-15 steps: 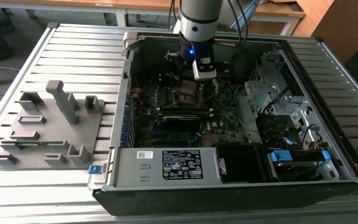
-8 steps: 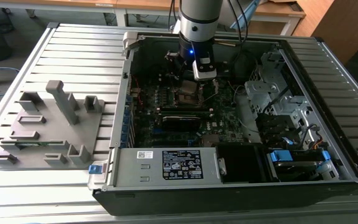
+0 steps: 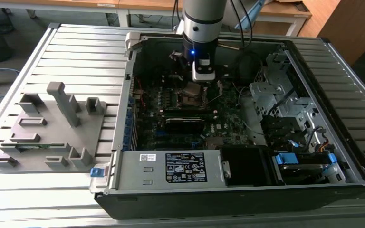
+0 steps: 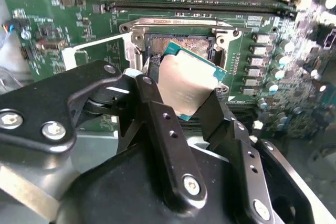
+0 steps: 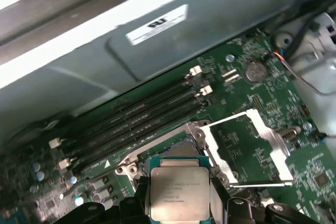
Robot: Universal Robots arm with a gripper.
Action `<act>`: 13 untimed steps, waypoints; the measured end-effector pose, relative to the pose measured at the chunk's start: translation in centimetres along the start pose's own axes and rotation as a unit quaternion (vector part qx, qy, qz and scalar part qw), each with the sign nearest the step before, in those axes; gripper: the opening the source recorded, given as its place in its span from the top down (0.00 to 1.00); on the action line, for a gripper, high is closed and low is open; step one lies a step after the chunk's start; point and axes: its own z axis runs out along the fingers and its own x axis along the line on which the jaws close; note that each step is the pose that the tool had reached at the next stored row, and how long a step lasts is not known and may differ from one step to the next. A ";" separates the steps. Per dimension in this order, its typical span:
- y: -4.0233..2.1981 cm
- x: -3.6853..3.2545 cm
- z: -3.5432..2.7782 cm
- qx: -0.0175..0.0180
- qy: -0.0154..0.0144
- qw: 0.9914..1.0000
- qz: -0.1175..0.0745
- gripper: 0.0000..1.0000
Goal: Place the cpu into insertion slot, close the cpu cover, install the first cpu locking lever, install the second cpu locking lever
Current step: 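Place the cpu into insertion slot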
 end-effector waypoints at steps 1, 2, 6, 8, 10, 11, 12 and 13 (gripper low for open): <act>0.00 0.00 0.00 0.000 -0.001 1.000 0.009 0.46; 0.00 0.00 0.00 0.000 -0.001 1.000 0.014 0.46; 0.00 0.00 0.01 0.000 -0.001 1.000 0.015 0.46; 0.00 0.00 0.01 0.000 -0.001 1.000 0.015 0.46; 0.00 0.00 0.01 0.000 -0.001 1.000 0.015 0.46; 0.00 0.00 0.01 0.000 -0.001 1.000 0.016 0.46; 0.00 0.00 0.01 0.000 -0.001 1.000 0.016 0.46; 0.00 0.00 0.00 0.000 -0.001 1.000 0.016 0.46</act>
